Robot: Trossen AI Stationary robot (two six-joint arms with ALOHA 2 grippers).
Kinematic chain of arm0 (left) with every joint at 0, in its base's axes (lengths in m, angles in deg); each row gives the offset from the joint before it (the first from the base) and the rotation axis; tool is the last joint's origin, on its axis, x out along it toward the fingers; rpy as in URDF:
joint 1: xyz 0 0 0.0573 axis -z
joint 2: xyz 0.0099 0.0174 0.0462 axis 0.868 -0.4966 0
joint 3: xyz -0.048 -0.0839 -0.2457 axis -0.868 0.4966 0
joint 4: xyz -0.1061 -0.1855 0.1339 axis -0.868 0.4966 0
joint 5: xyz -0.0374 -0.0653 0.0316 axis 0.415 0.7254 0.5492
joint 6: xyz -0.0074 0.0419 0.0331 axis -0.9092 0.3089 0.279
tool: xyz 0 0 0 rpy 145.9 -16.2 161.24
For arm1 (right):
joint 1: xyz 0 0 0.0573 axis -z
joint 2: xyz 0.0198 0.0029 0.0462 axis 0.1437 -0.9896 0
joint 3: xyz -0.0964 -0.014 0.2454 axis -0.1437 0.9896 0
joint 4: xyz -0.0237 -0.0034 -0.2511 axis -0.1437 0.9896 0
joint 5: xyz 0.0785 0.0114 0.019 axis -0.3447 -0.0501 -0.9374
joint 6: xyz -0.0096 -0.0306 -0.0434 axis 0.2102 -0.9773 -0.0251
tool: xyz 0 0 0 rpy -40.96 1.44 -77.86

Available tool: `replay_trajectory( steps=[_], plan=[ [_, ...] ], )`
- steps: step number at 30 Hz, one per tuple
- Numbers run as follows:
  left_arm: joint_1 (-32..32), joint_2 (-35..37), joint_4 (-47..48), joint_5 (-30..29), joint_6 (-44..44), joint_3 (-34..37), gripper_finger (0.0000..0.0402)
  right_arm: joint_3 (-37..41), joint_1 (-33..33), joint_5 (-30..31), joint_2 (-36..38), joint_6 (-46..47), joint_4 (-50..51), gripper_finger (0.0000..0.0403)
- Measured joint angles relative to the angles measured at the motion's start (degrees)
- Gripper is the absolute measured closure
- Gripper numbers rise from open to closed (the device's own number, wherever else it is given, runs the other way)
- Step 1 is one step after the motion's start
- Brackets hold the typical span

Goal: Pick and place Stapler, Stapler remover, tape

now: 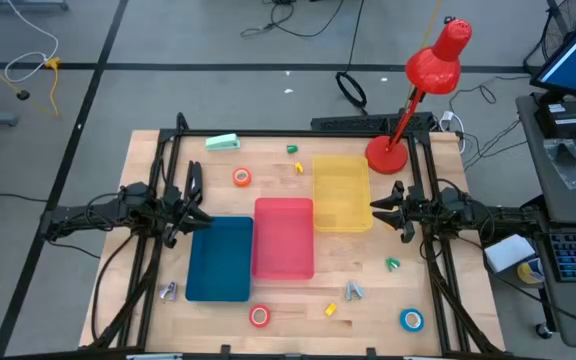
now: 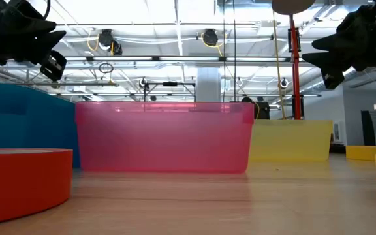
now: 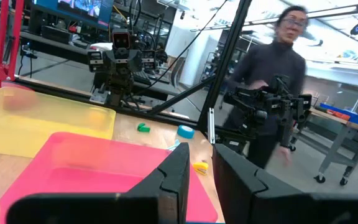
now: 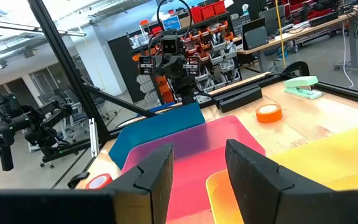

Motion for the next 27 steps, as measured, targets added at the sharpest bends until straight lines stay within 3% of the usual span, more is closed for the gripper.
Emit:
replay_trajectory(
  steps=[21,27],
  plan=[
    [0.01,0.0,0.01,0.0,0.0,0.0,0.0332,-0.01,0.0,0.04,0.01,0.02,-0.04,0.0261],
    [0.01,0.0,0.0,0.0,0.0,0.0,0.0332,0.0,0.0,3.04,-0.04,0.02,-1.29,0.0261]
  ],
)
